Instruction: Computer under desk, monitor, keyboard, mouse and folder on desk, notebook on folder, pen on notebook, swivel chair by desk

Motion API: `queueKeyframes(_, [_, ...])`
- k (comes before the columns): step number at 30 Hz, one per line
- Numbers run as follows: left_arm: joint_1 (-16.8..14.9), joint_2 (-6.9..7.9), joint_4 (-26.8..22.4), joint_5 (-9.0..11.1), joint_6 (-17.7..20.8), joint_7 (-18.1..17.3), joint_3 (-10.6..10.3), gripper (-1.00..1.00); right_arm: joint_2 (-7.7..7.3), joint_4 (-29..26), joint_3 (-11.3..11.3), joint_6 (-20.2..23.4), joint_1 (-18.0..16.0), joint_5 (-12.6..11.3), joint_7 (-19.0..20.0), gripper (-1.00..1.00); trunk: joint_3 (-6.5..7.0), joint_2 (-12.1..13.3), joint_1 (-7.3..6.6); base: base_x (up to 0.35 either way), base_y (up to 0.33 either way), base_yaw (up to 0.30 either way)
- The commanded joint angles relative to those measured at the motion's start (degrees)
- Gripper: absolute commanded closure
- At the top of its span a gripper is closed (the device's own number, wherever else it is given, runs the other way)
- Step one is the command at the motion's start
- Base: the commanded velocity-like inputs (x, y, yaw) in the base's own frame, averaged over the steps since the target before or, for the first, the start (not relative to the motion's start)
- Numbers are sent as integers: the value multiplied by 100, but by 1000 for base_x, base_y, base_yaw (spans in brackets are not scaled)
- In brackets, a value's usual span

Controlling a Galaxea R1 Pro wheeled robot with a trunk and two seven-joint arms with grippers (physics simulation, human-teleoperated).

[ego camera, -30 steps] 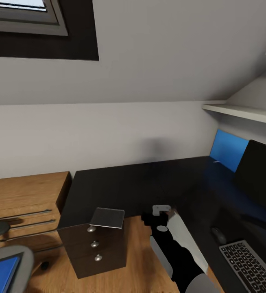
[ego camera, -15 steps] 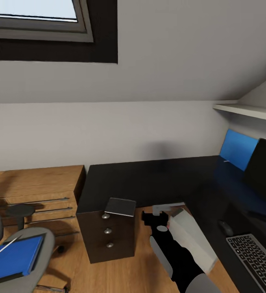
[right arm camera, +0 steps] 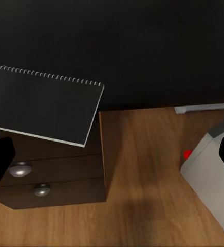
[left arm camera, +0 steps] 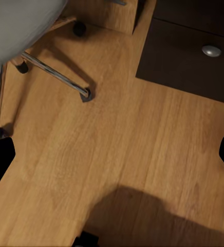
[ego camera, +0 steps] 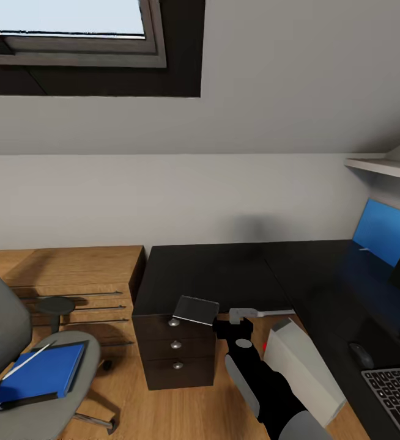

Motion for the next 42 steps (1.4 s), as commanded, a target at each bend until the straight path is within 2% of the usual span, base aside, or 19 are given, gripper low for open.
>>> queueKeyframes(1, [0,8,-11,51,-13,44,-25,-100,-3,-9,18,24,-5,-39,-46,-100,11,35,-21,0,0,23])
queueKeyframes(15, [0,9,-5,74,-59,56,-17,-100,-1,-14,49,24,-5,-39,-45,-100,260,597,-329,0,0,47])
queueKeyframes(29, [0,7,-3,74,-59,65,-25,-100,12,17,84,24,-5,-30,-42,-100,225,597,-329,0,0,255])
queueKeyframes(32, [0,7,1,74,-67,67,-25,-100,17,39,259,17,-5,-34,-38,-100,214,597,-329,0,0,253])
queueKeyframes(36, [0,9,58,74,-68,67,-15,-100,199,180,367,4,-5,-13,-37,-100,190,597,-329,0,0,209])
queueKeyframes(38, [0,11,76,74,-68,67,-2,-100,199,442,584,-245,-5,-4,-42,-100,176,597,-329,0,0,176])
queueKeyframes(42, [0,15,80,77,-68,67,6,-100,199,494,661,-388,-6,-4,-44,-100,147,597,-329,0,0,174])
